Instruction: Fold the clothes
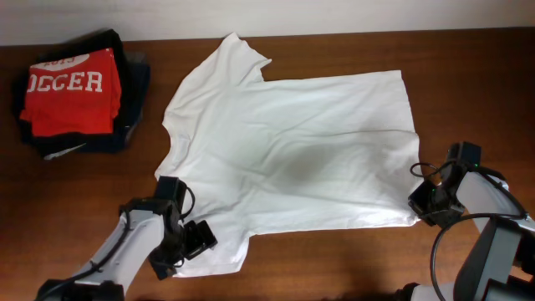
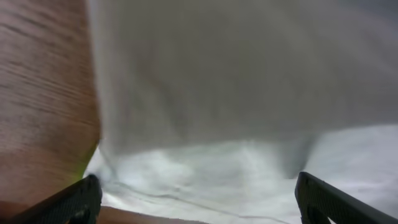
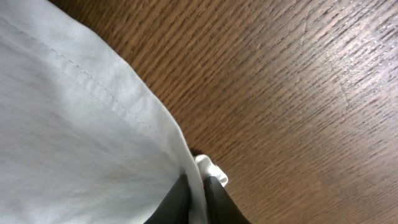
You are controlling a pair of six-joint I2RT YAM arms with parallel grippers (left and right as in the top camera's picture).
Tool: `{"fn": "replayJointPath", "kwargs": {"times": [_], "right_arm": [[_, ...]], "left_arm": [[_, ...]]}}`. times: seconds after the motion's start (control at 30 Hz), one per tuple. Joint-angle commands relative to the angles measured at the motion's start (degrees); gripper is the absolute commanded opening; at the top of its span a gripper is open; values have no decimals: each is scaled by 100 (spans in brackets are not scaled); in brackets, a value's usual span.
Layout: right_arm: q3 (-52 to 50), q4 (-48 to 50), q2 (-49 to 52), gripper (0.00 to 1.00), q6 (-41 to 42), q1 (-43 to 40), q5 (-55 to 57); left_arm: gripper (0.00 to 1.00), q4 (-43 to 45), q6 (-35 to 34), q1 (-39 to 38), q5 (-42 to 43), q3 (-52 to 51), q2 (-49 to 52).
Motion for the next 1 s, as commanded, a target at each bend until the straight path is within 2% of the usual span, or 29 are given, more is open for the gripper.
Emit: {"fn": "replayJointPath", "kwargs": {"times": [0.0, 0.17, 0.33, 0.47, 0.63, 0.67, 0.7, 0.77, 0.8, 0.83, 0.87, 0.97], "right_arm": [[-142, -37, 87, 13, -9, 7, 155], [-142, -37, 87, 13, -9, 7, 155], [-142, -39, 87, 13, -9, 13, 155], [-142, -20, 87, 13, -9, 11, 155], [-142, -17, 87, 13, -9, 13, 155], [-142, -17, 87, 13, -9, 13, 155], [-142, -13, 87, 13, -9, 13, 155], [-142, 2, 87, 13, -9, 13, 153], [-142, 2, 87, 13, -9, 13, 153], [-142, 2, 87, 13, -9, 13, 153], [-142, 2, 87, 13, -9, 13, 153], [-142, 2, 87, 14, -9, 13, 155]], "left_arm": [[99, 50, -46, 33, 413, -457, 74], [98, 20, 44, 33, 667, -389, 72], [98, -391, 621, 33, 702, 179, 72], [99, -1602, 673, 33, -590, 1237, 72], [99, -1606, 686, 33, -743, 1309, 74], [93, -1600, 953, 33, -872, 1309, 72], [78, -1596, 994, 33, -846, 1309, 74], [70, -1572, 997, 33, -704, 1309, 72], [63, -1569, 997, 33, -695, 1309, 72], [44, -1530, 997, 33, -695, 1309, 72], [21, -1471, 966, 33, -671, 1309, 72], [19, -1362, 597, 4, -671, 1088, 72]]}}
